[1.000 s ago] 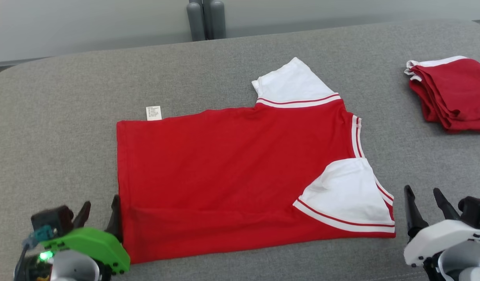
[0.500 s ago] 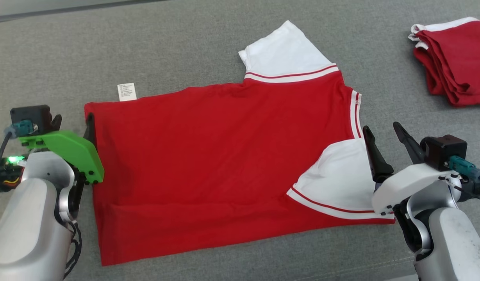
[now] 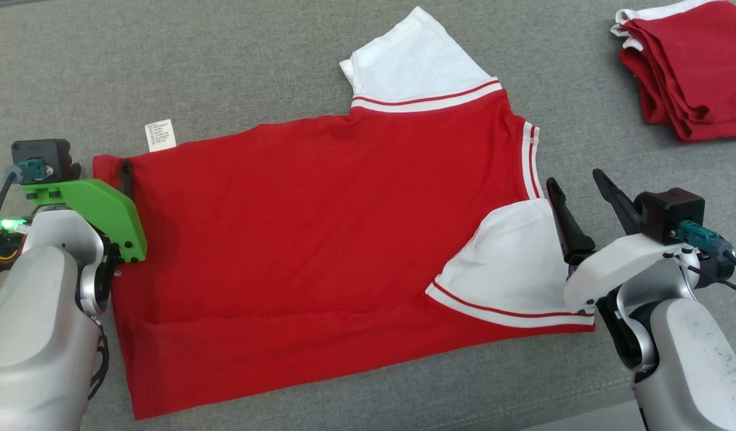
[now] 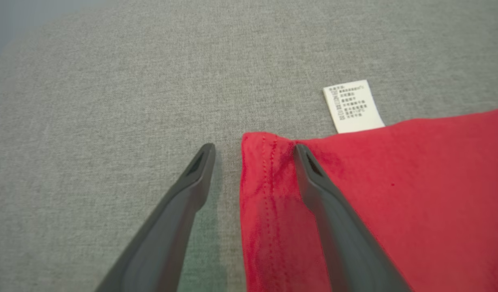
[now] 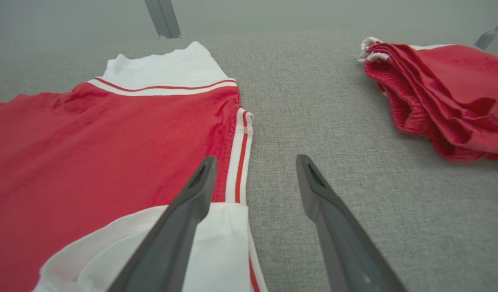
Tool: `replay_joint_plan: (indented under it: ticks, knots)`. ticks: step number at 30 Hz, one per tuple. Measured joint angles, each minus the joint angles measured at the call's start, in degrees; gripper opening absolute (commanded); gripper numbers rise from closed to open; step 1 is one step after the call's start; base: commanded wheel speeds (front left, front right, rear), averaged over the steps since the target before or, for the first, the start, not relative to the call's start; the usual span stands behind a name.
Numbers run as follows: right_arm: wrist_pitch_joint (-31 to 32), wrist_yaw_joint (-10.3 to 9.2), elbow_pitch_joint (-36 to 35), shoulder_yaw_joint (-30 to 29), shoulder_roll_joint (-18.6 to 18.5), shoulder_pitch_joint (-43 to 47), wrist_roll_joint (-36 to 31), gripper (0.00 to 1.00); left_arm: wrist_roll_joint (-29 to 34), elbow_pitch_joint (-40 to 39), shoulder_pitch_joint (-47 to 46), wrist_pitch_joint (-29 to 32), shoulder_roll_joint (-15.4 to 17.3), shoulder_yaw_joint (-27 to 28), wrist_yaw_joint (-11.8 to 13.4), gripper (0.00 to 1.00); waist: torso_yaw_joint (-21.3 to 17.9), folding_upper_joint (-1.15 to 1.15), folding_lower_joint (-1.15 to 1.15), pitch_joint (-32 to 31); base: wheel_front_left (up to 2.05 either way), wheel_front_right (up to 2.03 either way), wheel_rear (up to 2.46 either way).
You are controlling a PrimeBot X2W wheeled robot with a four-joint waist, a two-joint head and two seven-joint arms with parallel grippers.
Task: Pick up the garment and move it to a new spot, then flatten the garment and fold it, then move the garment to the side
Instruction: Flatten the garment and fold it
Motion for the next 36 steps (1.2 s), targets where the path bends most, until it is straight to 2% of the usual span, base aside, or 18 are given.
replay_joint_plan:
  ticks: [3,4,6,11,12,17,22,31,36]
  knots:
    - [0.00,0.00,0.09,0.64,-0.37,-0.46,0.21,1.00,0.24,1.33,-0.86,0.02,0.10,-0.36,-0.03,1.00,-0.16,0.00,0.00,0.09,0.00,0.00,0.00]
    - [0.01,0.00,0.09,0.85,-0.59,-0.58,0.26,1.00,0.24,1.70,-1.12,0.04,0.10,-0.45,-0.08,0.93,-0.20,0.00,0.00,0.14,0.00,0.00,0.00]
    - [0.18,0.00,0.05,1.16,-1.13,-1.05,0.27,1.00,0.23,2.21,-1.66,0.02,0.09,-0.62,-0.32,0.49,-0.20,0.00,0.00,0.23,0.00,0.00,0.00]
    - [1.37,0.00,0.09,2.52,-2.86,-4.30,0.25,1.00,0.22,3.25,-2.52,-0.30,-0.15,-1.34,-1.31,0.13,0.09,0.00,0.00,0.42,0.00,0.00,0.00]
    - [1.76,0.00,0.24,2.82,-3.20,-5.11,0.25,1.00,0.20,3.43,-2.72,-0.55,-0.24,-1.41,-1.41,0.00,0.17,0.00,0.00,0.50,0.00,0.00,0.00]
    - [3.48,0.00,2.85,3.67,-5.15,-11.99,0.21,1.00,-0.24,3.25,-3.88,-3.88,-1.37,-1.46,-1.86,0.00,1.28,0.00,0.00,1.30,0.00,0.00,0.00]
    - [5.26,0.00,9.02,3.85,-6.35,-21.45,-1.07,1.00,-0.63,0.80,-4.36,-8.36,-3.57,-1.77,-2.33,0.00,3.66,0.00,0.00,2.13,0.00,0.00,0.00]
    - [10.37,0.00,28.13,4.54,-7.64,-38.66,-4.15,1.00,-0.73,-3.67,-4.28,-14.57,-9.59,-4.68,-3.47,0.00,10.85,0.00,0.00,4.09,0.00,0.00,0.00]
    - [11.71,0.00,38.45,4.25,-7.42,-44.51,-5.25,1.00,-0.71,-4.09,-4.53,-16.62,-12.63,-6.23,-3.58,0.00,14.95,0.00,0.00,5.46,0.00,0.00,0.00]
